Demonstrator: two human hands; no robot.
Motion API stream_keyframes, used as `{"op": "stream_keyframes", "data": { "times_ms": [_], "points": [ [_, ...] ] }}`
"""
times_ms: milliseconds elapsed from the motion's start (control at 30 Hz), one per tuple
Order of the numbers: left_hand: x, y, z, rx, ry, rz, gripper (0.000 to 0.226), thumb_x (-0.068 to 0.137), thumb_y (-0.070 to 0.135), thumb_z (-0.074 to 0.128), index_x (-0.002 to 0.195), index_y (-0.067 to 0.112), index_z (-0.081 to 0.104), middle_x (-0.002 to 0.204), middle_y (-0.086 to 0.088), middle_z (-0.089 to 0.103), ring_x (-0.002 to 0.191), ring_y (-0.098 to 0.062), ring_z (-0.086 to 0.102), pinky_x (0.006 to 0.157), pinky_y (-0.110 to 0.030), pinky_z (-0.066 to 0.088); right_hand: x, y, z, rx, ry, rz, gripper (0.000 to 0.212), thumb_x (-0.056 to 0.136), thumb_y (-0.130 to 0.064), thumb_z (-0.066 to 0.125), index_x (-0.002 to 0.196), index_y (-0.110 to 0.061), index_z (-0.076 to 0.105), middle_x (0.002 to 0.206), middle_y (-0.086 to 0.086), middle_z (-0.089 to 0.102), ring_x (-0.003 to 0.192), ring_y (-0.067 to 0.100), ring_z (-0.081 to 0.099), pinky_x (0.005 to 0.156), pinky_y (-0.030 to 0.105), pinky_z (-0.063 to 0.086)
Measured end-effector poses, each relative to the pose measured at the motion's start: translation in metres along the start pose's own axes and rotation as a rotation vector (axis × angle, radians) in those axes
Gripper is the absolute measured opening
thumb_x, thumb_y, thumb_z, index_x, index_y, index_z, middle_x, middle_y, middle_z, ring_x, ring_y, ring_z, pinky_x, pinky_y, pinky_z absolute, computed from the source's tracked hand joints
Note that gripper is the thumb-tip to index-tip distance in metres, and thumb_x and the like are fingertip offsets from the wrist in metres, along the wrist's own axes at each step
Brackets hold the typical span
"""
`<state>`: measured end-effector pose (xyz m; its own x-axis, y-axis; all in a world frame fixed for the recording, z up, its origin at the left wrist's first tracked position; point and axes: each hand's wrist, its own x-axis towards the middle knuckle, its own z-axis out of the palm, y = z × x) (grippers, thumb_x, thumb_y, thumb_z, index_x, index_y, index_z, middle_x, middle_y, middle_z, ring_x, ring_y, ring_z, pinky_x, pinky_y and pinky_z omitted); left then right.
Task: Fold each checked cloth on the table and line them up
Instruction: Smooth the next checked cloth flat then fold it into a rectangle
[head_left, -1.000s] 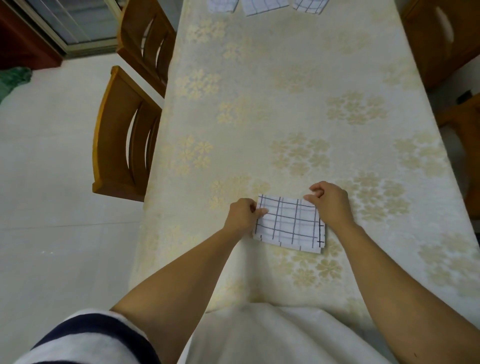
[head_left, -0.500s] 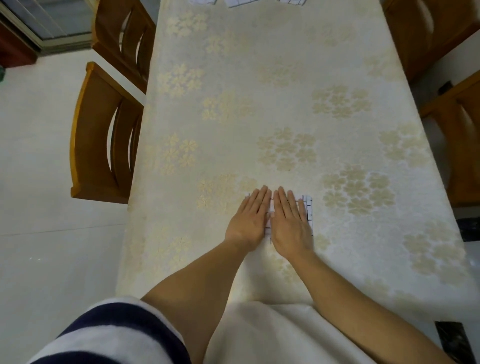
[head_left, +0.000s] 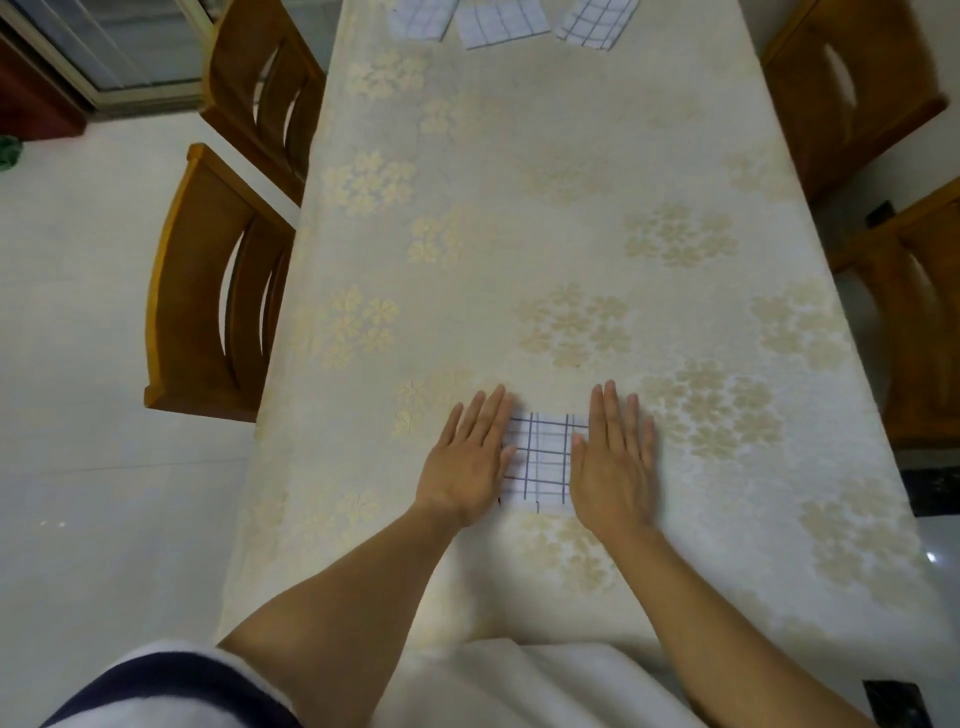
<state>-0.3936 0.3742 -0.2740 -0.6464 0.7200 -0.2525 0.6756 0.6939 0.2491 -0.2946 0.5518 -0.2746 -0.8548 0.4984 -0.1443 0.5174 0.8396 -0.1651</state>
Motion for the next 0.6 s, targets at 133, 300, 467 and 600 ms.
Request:
{"op": "stream_keyframes", "data": {
  "times_ms": [133, 300, 467, 600],
  "points": [
    [0.020, 0.029, 0.007, -0.045, -0.059, 0.089, 0.062, 0.105, 0.032, 0.015, 0.161, 0.016, -0.007, 0.167, 0.003, -0.015, 0.153, -0.014, -0.018, 0.127, -0.037, -0.002, 0.005, -0.031, 0.020, 0.013, -0.151, -0.164, 0.072, 0.102, -0.028, 0.034, 0.155, -0.010, -0.012, 0.163, 0.005, -0.019, 0.150, 0.023, -0.019, 0.124, 0.043, -0.002],
    [0.001, 0.011, 0.017, 0.027, -0.090, -0.001, 0.057, 0.109, 0.041, 0.004, 0.157, 0.023, -0.021, 0.163, 0.011, -0.030, 0.149, -0.008, -0.029, 0.126, -0.036, -0.009, -0.006, -0.004, 0.025, -0.095, -0.137, -0.120, 0.065, 0.103, -0.045, 0.007, 0.156, -0.011, -0.009, 0.164, 0.005, -0.013, 0.152, 0.024, -0.012, 0.123, 0.049, 0.001],
    [-0.016, -0.015, 0.009, 0.167, -0.134, -0.017, 0.060, 0.105, 0.048, -0.003, 0.151, 0.025, -0.034, 0.158, 0.011, -0.039, 0.147, -0.013, -0.034, 0.124, -0.043, -0.013, -0.008, 0.028, 0.020, -0.098, -0.155, -0.063, 0.068, 0.099, -0.050, -0.008, 0.155, -0.012, -0.014, 0.164, 0.003, -0.018, 0.151, 0.022, -0.015, 0.123, 0.050, 0.003],
    [-0.020, -0.021, 0.006, 0.140, -0.128, -0.009, 0.062, 0.105, 0.050, -0.001, 0.153, 0.025, -0.032, 0.160, 0.011, -0.037, 0.148, -0.015, -0.034, 0.124, -0.044, -0.012, -0.008, 0.026, 0.015, -0.082, -0.168, -0.025, 0.073, 0.095, -0.052, -0.010, 0.153, -0.010, -0.018, 0.162, 0.006, -0.024, 0.150, 0.028, -0.020, 0.122, 0.052, -0.002]
  ]
}}
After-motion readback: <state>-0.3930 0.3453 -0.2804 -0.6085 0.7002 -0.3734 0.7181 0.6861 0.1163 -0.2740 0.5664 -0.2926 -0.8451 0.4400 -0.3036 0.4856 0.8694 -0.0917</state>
